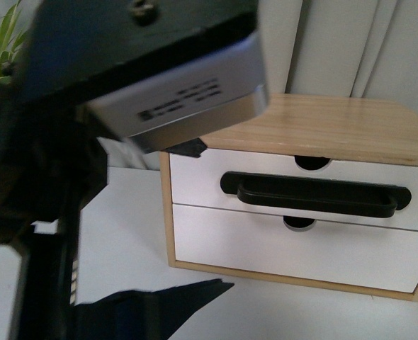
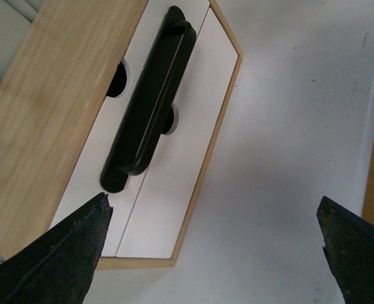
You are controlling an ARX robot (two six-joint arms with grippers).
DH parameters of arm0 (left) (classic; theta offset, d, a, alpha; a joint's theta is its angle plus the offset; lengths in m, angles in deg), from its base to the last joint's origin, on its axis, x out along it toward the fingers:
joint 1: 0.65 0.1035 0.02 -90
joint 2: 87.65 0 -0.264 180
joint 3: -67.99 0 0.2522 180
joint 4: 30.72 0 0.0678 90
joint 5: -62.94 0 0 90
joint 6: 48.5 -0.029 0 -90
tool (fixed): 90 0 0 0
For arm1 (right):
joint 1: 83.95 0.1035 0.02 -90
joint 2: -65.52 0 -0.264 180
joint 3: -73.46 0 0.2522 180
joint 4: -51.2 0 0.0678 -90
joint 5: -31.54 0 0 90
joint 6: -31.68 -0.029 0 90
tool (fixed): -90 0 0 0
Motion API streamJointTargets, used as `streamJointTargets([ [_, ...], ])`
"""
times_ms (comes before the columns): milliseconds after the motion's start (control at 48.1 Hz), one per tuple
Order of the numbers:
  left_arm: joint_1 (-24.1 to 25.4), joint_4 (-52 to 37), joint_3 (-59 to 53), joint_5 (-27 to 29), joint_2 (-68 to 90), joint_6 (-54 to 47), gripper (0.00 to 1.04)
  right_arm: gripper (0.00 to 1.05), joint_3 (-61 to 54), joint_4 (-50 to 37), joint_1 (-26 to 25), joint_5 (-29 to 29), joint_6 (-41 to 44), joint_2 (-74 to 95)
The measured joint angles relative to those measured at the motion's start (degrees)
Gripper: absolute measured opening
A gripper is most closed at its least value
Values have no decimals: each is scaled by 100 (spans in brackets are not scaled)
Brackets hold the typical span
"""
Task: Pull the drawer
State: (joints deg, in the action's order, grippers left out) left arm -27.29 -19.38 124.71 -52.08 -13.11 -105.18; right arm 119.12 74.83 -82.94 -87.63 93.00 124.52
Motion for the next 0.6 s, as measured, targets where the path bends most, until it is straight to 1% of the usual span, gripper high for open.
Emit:
streamJointTargets([
  [187, -251, 282, 549, 199, 544, -433, 98, 96, 76, -164, 31, -197, 42, 417],
  [332, -378, 577, 855, 188, 839, -616, 98, 96, 155, -326, 31, -350, 42, 612],
  [457, -455, 664, 1069, 203, 1054, -629, 98, 96, 243, -372, 55, -343, 63, 743],
  [603, -527, 1036, 1449, 96, 1438, -629, 98, 96, 396, -271, 122, -323, 256, 962],
])
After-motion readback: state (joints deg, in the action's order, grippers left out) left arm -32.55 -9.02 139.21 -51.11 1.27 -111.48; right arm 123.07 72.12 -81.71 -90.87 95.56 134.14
